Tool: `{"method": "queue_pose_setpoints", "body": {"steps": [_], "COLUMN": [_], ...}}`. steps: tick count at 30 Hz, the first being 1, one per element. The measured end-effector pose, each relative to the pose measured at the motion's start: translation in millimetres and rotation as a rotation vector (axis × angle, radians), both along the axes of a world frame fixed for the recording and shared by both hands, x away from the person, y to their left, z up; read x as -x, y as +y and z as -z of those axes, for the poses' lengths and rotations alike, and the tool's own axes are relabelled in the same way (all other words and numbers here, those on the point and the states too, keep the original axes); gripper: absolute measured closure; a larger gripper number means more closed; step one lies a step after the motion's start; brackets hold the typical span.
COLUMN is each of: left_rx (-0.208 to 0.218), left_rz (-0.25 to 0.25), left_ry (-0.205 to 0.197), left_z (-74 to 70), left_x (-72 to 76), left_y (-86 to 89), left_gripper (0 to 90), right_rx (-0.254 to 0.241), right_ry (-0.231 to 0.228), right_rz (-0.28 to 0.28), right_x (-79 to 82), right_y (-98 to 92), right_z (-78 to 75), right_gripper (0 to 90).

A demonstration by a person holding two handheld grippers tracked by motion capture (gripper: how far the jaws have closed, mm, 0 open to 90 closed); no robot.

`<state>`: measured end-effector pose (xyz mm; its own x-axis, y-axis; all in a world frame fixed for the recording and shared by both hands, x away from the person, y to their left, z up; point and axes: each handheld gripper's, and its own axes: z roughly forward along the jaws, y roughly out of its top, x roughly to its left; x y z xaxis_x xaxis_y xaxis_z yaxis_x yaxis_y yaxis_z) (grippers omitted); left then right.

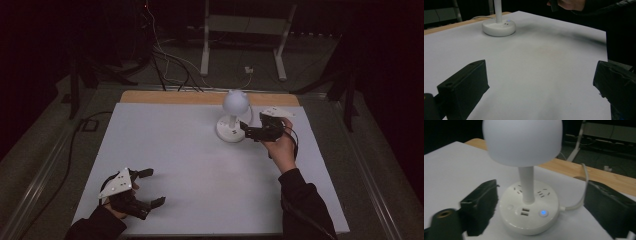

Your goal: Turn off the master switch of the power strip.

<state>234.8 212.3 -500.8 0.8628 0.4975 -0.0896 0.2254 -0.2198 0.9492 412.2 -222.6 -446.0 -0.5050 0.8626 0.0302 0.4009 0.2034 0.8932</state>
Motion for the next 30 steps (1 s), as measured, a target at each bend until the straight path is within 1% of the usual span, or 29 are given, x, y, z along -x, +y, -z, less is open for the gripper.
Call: {"method": "queue_pose_setpoints", "body": {"steps": [6,7,9,10,11,12,14,15,18,20,23,30], "left_rx": [0.0,0.0,0.001,0.001,0.0,0.0,0.001,0.001,0.001,0.001,0.002,0.001], "left_rz": [0.001,0.001,0.001,0.001,0.001,0.001,0.0,-0.001,0.0,0.002,0.002,0.002], "left_ry": [0.0,0.0,0.001,0.001,0.001,0.0,0.0,0.0,0.0,0.001,0.0,0.001], "left_z": [-0.1,-0.1,0.0,0.0,0.0,0.0,-0.1,0.0,0.0,0.1,0.0,0.1], "left_x": [0.0,-0.1,-0.1,-0.1,-0.1,-0.1,-0.2,-0.2,-0.3,-0.1,-0.2,-0.3], "left_y": [0.3,0.3,0.2,0.2,0.1,0.2,0.4,0.5,0.4,0.3,0.4,0.4], "left_gripper": [0.3,0.3,0.3,0.3,0.3,0.3,0.3,0.3,0.3,0.3,0.3,0.3], "right_rx": [-0.001,0.0,0.004,0.005,0.0,-0.002,-0.007,-0.008,0.01,0.018,0.015,0.006], "right_ry": [-0.011,-0.004,-0.007,-0.002,0.006,0.001,0.01,0.011,0.011,0.009,0.008,0.036], "right_rz": [0.034,0.04,0.052,0.056,0.062,0.065,0.069,0.069,0.072,0.071,0.074,0.086], "right_x": [-5.1,-5.6,-6.8,-7.7,-8.4,-9.2,-11.2,-12.1,-14.7,-16.2,-18.0,-22.7], "right_y": [0.9,1.5,2.7,3.2,3.6,3.9,4.2,4.3,5.7,6.1,6.6,9.0], "right_z": [6.1,6.7,8.2,8.6,8.8,9.4,10.1,10.8,14.1,16.6,20.3,29.4], "right_gripper": [19.7,23.3,28.2,33.6,37.0,38.3,46.8,49.3,55.8,57.7,61.7,71.9]}}
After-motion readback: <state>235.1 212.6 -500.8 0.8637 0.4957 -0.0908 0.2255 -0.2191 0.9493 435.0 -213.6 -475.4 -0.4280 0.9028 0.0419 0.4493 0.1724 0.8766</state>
